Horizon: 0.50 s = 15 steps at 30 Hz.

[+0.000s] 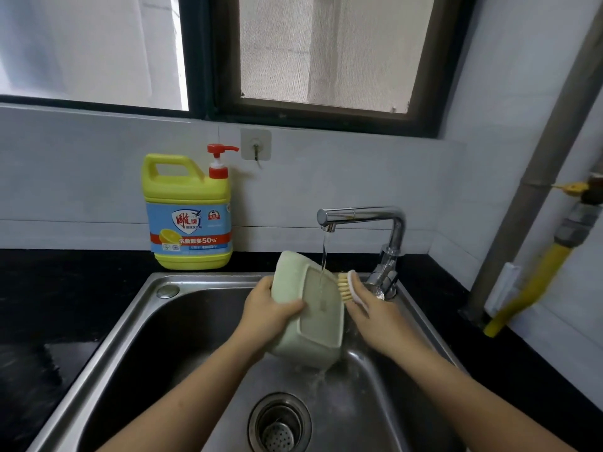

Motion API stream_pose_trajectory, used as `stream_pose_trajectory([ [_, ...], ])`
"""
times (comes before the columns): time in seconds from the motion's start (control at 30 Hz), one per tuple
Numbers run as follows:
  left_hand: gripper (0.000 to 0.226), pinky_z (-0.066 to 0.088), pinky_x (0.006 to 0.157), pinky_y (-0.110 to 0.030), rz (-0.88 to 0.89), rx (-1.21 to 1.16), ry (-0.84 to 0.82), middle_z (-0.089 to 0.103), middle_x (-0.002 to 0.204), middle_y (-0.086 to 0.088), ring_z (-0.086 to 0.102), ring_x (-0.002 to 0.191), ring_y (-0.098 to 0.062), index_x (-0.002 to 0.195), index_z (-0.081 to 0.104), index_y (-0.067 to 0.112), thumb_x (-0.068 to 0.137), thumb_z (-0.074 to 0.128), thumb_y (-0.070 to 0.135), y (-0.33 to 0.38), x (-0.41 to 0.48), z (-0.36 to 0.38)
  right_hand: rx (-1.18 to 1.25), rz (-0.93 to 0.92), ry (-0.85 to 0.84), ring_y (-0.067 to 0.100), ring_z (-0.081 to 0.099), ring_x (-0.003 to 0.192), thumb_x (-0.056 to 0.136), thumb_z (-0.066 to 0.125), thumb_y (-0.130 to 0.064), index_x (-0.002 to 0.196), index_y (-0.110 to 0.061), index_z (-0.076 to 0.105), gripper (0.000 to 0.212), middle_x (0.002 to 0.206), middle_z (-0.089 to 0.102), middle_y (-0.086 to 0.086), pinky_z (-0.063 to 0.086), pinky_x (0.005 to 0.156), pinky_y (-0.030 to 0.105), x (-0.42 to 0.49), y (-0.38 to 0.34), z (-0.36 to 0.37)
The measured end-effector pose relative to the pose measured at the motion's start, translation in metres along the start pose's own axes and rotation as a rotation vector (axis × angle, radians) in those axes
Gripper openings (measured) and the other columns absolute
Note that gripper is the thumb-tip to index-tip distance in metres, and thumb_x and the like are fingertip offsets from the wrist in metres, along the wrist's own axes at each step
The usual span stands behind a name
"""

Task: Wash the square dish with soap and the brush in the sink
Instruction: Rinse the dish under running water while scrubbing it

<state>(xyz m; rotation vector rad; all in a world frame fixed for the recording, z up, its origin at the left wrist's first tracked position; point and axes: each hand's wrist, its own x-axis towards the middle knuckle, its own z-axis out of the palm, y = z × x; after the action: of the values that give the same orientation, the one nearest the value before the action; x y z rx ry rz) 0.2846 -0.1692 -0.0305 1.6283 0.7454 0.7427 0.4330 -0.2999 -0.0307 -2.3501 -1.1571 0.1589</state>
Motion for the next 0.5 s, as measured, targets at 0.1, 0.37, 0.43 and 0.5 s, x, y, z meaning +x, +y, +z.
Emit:
stream_pose_trajectory([
  [0.1,0.032,0.054,0.071,-0.036,-0.030,-0.146,0.024,0.062,0.098,-0.008,0.062,0.086,-0.022,0.102,0.053,0.017,0.076,0.069,0.005,0.002,-0.001,-0.007,0.292,0.073,-0.020,0.020,0.050,0.123,0.092,0.051,-0.046,0.147,-0.044,0.013,0.067,0.138,0.052,-0.003,0.040,0.091,0.027,-0.001,0.005,0.009],
  [0.37,0.031,0.055,0.078,-0.046,-0.122,-0.482,0.045,0.064,0.103,-0.018,0.064,0.093,-0.036,0.109,0.051,0.013,0.082,0.060,0.000,-0.003,-0.006,-0.024,1.049,0.202,-0.162,0.005,0.044,0.045,0.085,0.067,-0.024,0.121,-0.032,0.052,0.040,0.085,0.067,0.000,0.036,0.040,0.021,-0.013,-0.009,0.025],
  [0.43,0.031,0.055,0.079,-0.047,-0.114,-0.489,0.012,0.064,0.105,-0.017,0.063,0.096,-0.037,0.109,0.050,0.015,0.083,0.058,0.000,-0.003,-0.007,-0.026,1.181,0.254,-0.208,0.004,0.032,0.040,0.083,0.069,-0.018,0.120,-0.026,0.054,0.041,0.071,0.064,-0.003,0.025,0.033,0.017,-0.012,-0.008,0.031],
  [0.5,0.032,0.056,0.071,-0.043,-0.111,-0.471,-0.025,0.064,0.105,-0.017,0.065,0.093,-0.034,0.108,0.049,0.016,0.083,0.058,-0.002,-0.003,-0.008,-0.029,1.235,0.275,-0.244,0.003,0.030,0.039,0.083,0.068,-0.013,0.124,-0.020,0.053,0.045,0.066,0.064,-0.005,0.023,0.031,0.015,-0.010,-0.008,0.033],
])
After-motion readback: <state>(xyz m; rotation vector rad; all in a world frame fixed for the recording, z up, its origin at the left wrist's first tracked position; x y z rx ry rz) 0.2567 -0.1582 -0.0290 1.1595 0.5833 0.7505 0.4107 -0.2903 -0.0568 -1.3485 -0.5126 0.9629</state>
